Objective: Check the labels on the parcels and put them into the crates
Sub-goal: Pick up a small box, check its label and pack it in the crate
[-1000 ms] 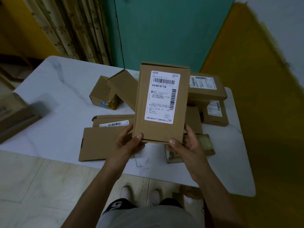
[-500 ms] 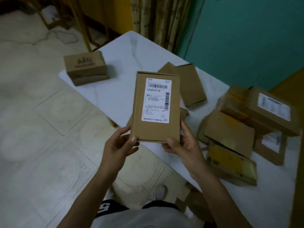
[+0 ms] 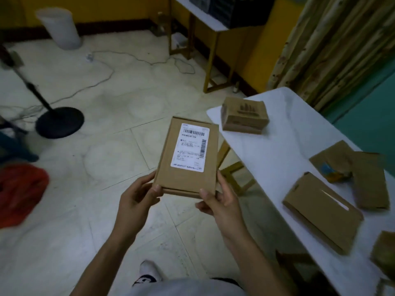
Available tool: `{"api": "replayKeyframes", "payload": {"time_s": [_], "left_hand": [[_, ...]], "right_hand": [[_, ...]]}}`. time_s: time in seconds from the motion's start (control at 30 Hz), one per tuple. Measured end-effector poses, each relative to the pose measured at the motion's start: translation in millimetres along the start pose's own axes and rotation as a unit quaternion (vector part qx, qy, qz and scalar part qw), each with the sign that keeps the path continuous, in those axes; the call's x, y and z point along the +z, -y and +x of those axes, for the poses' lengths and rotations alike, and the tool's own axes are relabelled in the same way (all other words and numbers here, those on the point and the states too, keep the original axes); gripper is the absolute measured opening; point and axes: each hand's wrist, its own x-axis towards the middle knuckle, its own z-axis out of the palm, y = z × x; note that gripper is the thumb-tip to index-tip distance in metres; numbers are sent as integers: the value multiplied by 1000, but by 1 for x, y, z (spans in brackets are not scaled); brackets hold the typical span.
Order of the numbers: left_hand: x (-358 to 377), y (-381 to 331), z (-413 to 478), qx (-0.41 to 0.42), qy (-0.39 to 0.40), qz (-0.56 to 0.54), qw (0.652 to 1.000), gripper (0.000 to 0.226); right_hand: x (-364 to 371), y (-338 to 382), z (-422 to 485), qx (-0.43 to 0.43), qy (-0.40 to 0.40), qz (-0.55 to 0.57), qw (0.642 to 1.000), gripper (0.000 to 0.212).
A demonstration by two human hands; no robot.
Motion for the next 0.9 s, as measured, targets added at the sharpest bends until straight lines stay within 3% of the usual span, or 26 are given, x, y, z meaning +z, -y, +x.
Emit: {"api": "replayKeyframes", "payload": {"time_s": [0.17,0.5,0.77,0.9], "left_hand": [[-79,0,19,-12,-45,-41,998,37],[-151,10,102,-41,-91,-52,994,40],[-203,-7,260,-69,-160,5,985,43],[-211,-31,360,-61,-158,22,985,40]], "right_hand": [[78,17,38,-17,54,-40,998,63],[152,19,148,39,113,-47,992,68],[227,45,323,49,168,-69,982,60],[246,90,427,5,166,-77,983,49]]}}
